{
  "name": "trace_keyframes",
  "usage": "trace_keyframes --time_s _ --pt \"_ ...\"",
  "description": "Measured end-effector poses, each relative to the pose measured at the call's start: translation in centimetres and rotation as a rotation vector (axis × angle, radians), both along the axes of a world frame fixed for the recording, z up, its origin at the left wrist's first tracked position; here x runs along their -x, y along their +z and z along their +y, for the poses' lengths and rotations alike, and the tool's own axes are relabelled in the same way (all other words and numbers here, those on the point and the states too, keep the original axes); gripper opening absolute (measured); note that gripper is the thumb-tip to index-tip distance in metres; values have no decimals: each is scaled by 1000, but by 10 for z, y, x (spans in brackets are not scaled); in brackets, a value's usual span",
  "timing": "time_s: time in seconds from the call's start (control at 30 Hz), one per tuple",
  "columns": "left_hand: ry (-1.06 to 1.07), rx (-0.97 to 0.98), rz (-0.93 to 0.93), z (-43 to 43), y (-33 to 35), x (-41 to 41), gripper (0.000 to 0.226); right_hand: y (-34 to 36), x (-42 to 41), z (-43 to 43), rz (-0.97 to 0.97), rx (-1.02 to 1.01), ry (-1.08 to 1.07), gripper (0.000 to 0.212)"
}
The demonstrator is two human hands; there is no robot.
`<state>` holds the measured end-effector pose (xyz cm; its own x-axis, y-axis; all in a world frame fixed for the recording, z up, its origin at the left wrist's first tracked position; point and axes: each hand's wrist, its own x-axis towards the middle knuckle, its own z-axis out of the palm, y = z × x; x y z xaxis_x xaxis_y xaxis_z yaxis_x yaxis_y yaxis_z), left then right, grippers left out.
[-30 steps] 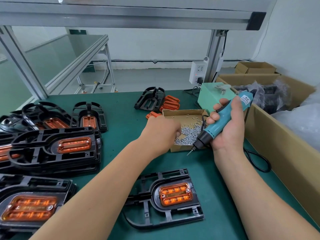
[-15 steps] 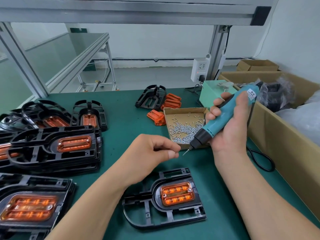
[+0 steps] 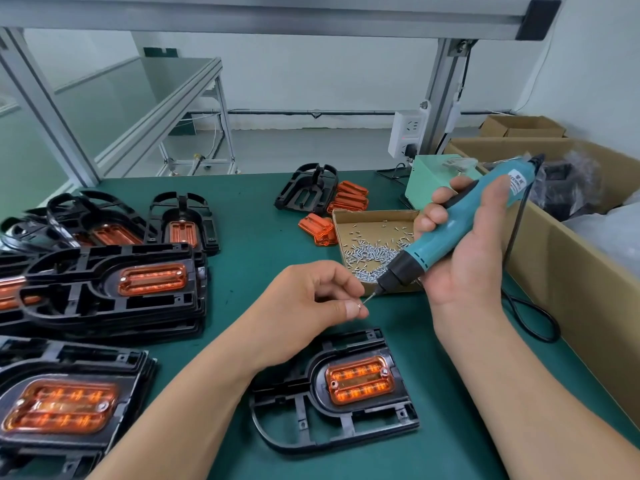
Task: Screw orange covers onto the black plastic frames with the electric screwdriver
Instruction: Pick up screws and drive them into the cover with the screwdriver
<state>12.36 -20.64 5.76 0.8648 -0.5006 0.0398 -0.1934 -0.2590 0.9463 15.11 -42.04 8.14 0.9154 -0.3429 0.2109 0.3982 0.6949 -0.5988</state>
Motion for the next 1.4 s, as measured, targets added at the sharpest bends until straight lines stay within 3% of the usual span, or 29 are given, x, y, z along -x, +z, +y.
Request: trace_keyframes --time_s 1.03,1.23,1.4 --pt "16 -12 26 3 0 -1 14 1 3 5 -10 45 2 35" --pt "72 -75 9 5 1 -2 16 -1 0 11 51 58 -7 31" --pt "41 -141 26 4 1 -1 19 0 2 12 -10 104 46 24"
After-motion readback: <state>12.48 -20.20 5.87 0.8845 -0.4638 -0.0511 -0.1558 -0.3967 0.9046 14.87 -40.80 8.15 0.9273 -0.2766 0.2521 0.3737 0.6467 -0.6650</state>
